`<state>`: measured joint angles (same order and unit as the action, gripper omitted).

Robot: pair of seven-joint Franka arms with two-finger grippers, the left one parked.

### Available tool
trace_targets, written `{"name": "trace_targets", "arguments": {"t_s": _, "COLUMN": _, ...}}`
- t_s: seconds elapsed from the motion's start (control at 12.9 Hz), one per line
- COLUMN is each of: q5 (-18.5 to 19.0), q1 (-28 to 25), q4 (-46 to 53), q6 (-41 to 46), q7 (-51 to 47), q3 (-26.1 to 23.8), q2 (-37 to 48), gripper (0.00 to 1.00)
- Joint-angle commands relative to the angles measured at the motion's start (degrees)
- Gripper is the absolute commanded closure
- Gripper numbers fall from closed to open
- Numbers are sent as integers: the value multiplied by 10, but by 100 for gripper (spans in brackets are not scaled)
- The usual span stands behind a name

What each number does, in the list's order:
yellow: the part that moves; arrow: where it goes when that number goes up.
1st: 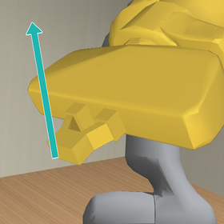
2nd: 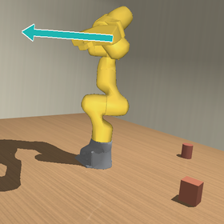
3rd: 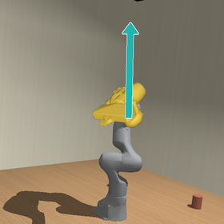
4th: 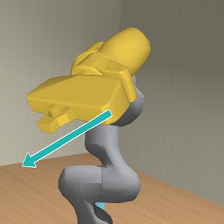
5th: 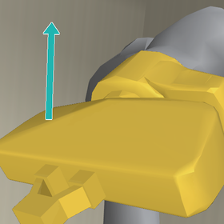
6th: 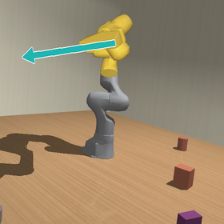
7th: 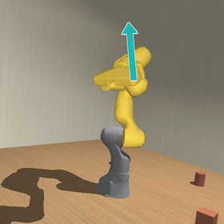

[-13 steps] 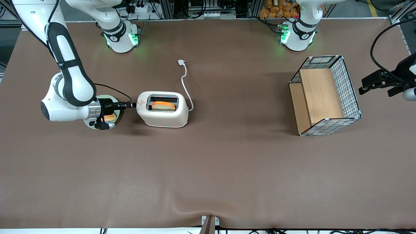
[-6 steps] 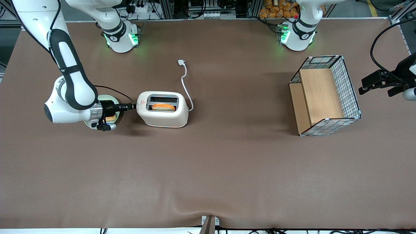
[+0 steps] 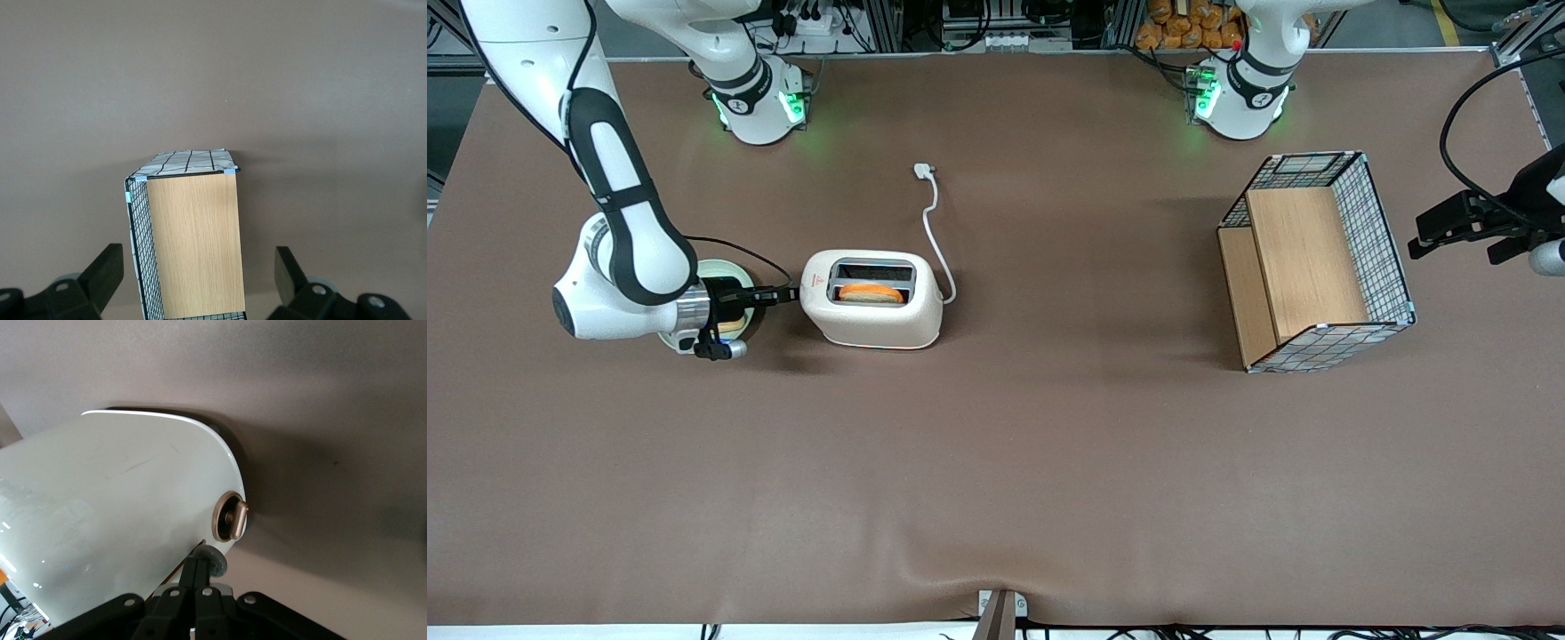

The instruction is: Press toaster button with right arm

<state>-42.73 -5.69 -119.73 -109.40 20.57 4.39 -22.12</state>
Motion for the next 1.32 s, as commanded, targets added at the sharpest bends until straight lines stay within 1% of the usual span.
{"name": "trace_targets", "arguments": {"t_s": 0.0, "q5": -24, "q1": -5, "q4": -7, "q6": -36, "q7": 32, "q3": -3, "q2": -36, "gripper": 100}}
{"name": "trace_targets", "arguments": {"t_s": 0.62, "q5": -28, "q1": -5, "q4": -4, "q6": -27, "q7": 32, "q3": -3, "q2": -28, "gripper": 100}}
{"name": "trace_targets", "arguments": {"t_s": 0.93, "q5": -25, "q1": 1, "q4": 23, "q6": 32, "q7": 10, "q3": 1, "q2": -15, "gripper": 100}}
{"name": "trace_targets", "arguments": {"t_s": 1.08, "q5": -15, "q1": 1, "q4": 37, "q6": 58, "q7": -30, "q3": 4, "q2": 2, "gripper": 100}}
{"name": "trace_targets", "arguments": {"t_s": 1.16, "q5": -3, "q1": 0, "q4": 50, "q6": 75, "q7": -53, "q3": 6, "q2": 9, "gripper": 92}}
{"name": "trace_targets", "arguments": {"t_s": 1.24, "q5": 19, "q1": 1, "q4": 75, "q6": 101, "q7": -80, "q3": 7, "q2": 14, "gripper": 74}}
